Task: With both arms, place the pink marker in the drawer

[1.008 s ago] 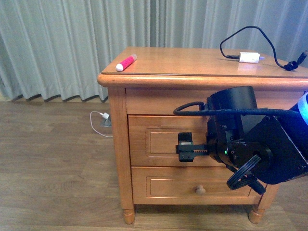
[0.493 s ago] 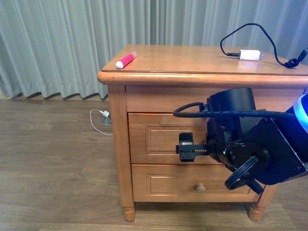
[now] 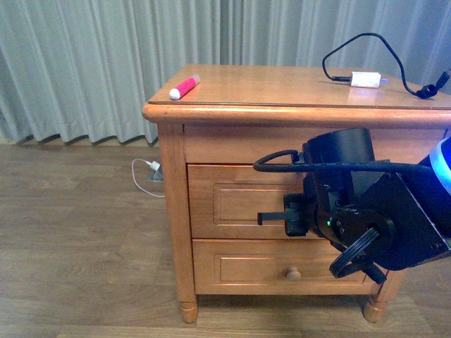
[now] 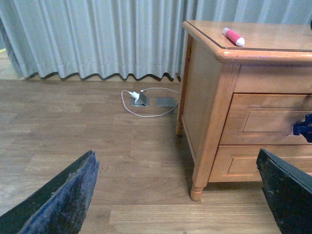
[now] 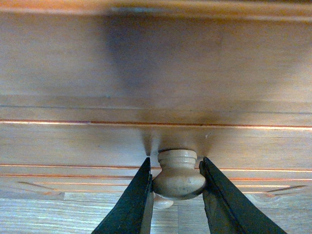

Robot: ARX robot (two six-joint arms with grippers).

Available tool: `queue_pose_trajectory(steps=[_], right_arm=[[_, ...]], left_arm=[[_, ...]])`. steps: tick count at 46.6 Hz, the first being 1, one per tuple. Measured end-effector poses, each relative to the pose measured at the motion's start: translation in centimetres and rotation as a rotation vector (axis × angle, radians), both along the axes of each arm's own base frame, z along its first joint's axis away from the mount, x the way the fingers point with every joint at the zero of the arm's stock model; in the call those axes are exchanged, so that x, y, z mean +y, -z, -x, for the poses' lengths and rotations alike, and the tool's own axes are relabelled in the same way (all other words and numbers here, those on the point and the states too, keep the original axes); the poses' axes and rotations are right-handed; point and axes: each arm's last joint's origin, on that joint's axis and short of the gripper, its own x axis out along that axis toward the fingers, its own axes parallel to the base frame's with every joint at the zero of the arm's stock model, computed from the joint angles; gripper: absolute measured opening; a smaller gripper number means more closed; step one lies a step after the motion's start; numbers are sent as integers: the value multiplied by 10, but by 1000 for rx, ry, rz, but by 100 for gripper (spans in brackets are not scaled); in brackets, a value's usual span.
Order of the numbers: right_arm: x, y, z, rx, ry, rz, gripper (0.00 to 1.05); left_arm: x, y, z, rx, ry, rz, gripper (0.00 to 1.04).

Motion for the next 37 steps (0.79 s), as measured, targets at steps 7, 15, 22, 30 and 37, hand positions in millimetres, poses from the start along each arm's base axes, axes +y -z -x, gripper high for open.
queue_pose_trajectory(steps=[7,15,22,30,37], right_arm=[[-2,0,1,22,-6,-11,24],[-6,-3,13,49,-27,-26,23],[-11,-6,43,106,-41,-18,23],[-22,-9,87,178,-69,-27,23],[-30,-8,115,212,-101,-43,23]], left_arm=[[0,0,0,0,0,0,99],[0,0,0,0,0,0,99],[0,0,0,0,0,0,99],[0,0,0,0,0,0,99],[0,0,0,0,0,0,99]])
